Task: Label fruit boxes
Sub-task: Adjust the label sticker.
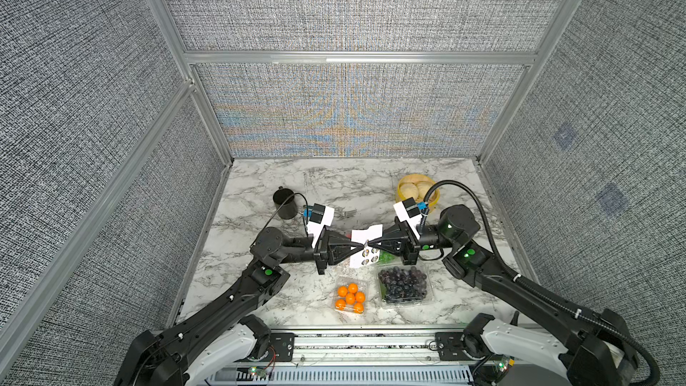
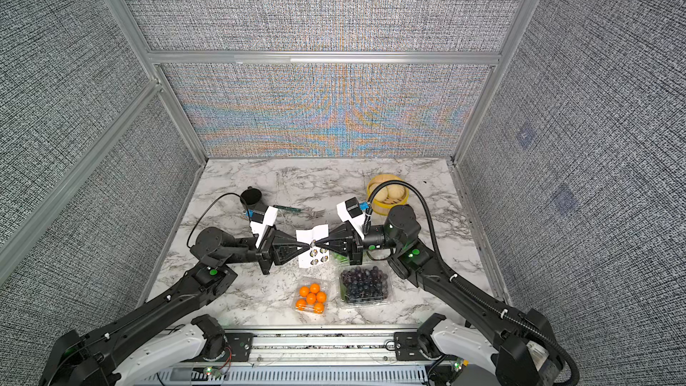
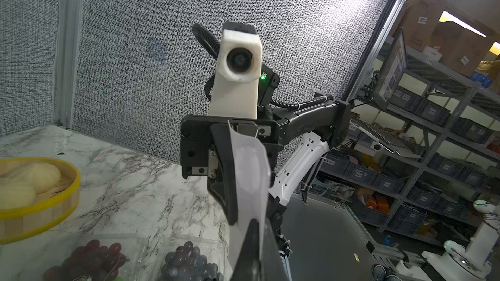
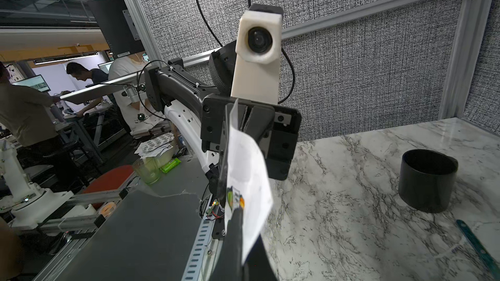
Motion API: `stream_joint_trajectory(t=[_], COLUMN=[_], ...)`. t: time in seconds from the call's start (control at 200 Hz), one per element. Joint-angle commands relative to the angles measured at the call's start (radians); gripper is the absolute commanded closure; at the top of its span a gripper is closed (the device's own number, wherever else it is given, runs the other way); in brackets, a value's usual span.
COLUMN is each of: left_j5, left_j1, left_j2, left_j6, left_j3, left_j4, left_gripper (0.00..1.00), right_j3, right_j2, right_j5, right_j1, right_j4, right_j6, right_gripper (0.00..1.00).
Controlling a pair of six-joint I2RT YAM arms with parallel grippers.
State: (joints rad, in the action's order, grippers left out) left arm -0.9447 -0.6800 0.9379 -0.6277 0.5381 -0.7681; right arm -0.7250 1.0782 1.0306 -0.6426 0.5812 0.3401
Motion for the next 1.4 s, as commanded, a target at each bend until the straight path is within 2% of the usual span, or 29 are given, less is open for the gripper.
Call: stream_joint_trajectory(t=[0.0,0.28,0.585,0.866,1.041,1.396], left_j5=[0.004,-0.039,-0.037,0.009,0.131,0.09], left_j1=[-0.001,-0.001,-0.005,-0.004,-0.005,-0.005], left_j2=[-0.003,0.08,0.111,0.033,-0.051,-0.025], left_j6=[0.022,-0.066,-0.076,-0.007,0.098,0.06], left_j3=[0.008,0.002,0.0,-0.026,-0.027,-0.029], left_j4=[0.015,-0.152,-0.178,-0.059,0.137,0.073], left_gripper=[1.0,1.0,1.0,1.0,1.0,1.0], right_j3=[0.004,-0.004,-0.021,0.005,0.03,0.016], right_j2=[0.01,0.035,0.086,0.032,-0.023,0.013], right_j5=[0.009,0.023,0.019,-0.006,-0.034,-0.028], right_j1=[0.0,-0.004,-0.032,-0.032,-0.033,-0.035], right_j4=[0.049,0.086,0.101,0.046,0.015,0.044], right_j6=[0.019,0.045,0.054,0.015,-0.008,0.01], right_gripper=[1.0,1.0,1.0,1.0,1.0,1.0])
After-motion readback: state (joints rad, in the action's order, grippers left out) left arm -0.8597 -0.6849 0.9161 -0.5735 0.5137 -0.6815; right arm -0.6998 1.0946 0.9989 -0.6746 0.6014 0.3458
